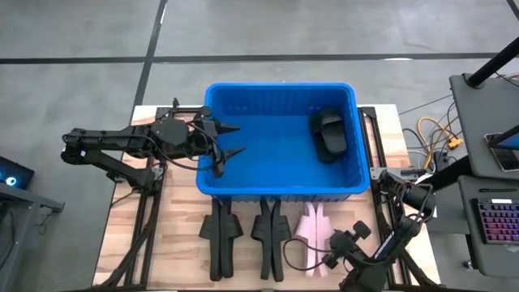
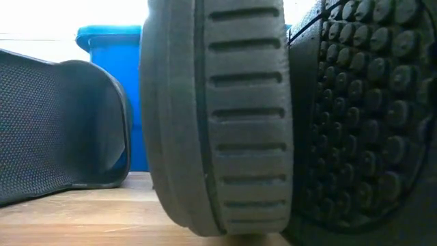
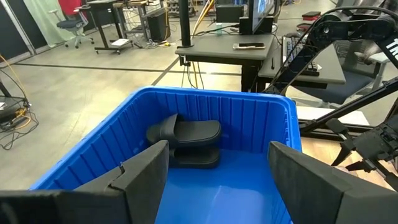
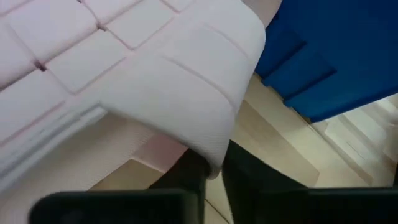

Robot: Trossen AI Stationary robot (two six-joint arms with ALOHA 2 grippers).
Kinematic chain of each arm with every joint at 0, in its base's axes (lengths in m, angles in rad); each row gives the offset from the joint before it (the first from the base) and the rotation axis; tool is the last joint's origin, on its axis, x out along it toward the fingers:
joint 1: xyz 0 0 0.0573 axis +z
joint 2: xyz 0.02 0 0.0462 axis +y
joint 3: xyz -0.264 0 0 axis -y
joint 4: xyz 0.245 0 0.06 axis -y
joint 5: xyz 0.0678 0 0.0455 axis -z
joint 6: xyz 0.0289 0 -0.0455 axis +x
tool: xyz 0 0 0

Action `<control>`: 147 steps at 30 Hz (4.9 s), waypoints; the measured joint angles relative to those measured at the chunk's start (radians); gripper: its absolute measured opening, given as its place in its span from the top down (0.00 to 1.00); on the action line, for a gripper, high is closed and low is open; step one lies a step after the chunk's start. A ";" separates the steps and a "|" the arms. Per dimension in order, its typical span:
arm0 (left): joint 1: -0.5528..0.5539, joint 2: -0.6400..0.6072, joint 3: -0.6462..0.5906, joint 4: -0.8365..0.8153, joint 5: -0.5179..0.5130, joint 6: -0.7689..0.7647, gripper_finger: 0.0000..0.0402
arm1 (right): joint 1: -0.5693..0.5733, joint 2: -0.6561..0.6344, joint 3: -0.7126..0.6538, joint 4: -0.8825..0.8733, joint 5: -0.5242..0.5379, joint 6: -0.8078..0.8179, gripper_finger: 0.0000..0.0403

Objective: Pick and place slides into bin
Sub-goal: Put the pink slide into the blue bin

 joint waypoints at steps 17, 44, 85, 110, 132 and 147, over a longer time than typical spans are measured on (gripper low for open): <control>0.000 0.000 0.000 0.001 0.000 0.000 0.36 | 0.009 -0.003 0.056 -0.038 -0.104 -0.039 0.97; 0.000 -0.002 0.000 0.001 0.000 0.003 0.36 | 0.042 -0.180 0.168 -0.172 -0.181 -0.107 0.97; 0.000 -0.096 0.000 -0.004 0.000 0.000 0.36 | -0.434 -0.685 0.670 0.096 0.445 -1.108 0.97; 0.000 -0.124 0.000 -0.015 0.000 -0.050 0.36 | -1.078 -0.423 0.662 -0.159 0.135 -1.174 0.97; 0.000 -0.176 0.000 -0.014 -0.096 -0.039 0.36 | -1.298 -0.055 0.650 -0.171 0.113 -1.527 0.97; 0.000 -0.191 0.000 -0.019 -0.104 -0.040 0.36 | -1.320 -0.008 0.475 -0.171 0.128 -1.605 0.97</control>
